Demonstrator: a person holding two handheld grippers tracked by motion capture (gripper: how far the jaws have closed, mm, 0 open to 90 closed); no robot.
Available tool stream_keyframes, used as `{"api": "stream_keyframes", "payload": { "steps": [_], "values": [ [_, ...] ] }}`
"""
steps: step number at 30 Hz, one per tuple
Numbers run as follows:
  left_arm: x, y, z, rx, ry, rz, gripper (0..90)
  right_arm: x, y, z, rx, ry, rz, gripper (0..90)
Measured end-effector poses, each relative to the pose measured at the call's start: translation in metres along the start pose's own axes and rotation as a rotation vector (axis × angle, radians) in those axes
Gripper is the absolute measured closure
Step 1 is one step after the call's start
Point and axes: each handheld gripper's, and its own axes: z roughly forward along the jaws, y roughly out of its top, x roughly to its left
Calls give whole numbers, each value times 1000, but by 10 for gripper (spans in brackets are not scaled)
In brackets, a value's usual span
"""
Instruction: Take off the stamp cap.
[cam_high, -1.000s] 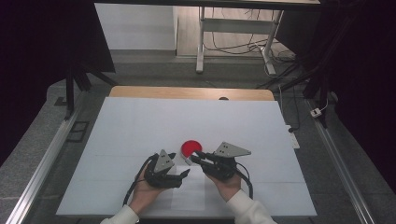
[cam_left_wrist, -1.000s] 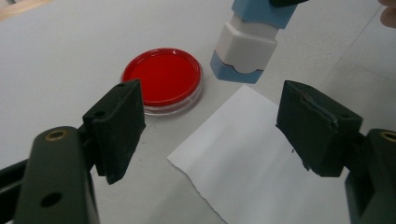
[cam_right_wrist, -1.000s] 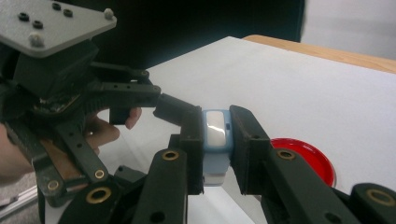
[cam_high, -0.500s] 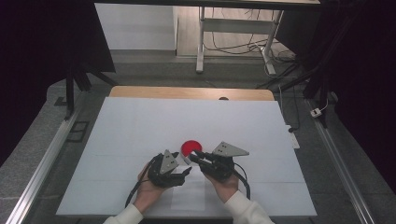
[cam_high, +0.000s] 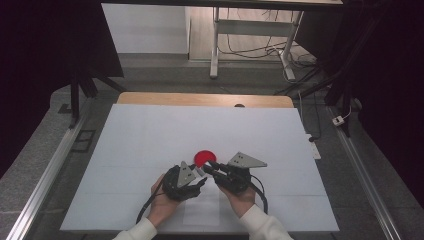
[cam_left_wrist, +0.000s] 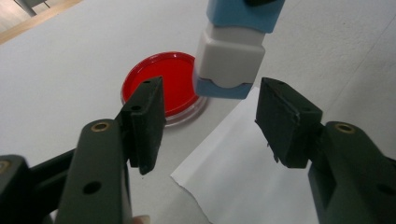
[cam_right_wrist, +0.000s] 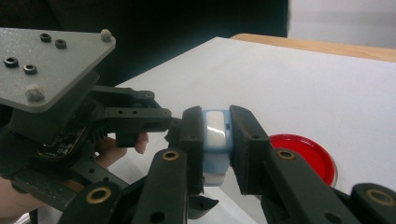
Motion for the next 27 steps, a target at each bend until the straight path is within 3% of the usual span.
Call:
{"api": "stream_keyframes", "payload": {
  "steps": [27],
  "values": [
    [-5,1,2,-14,23,39,592,-1,-2,0,-2,4,13,754]
  ]
}}
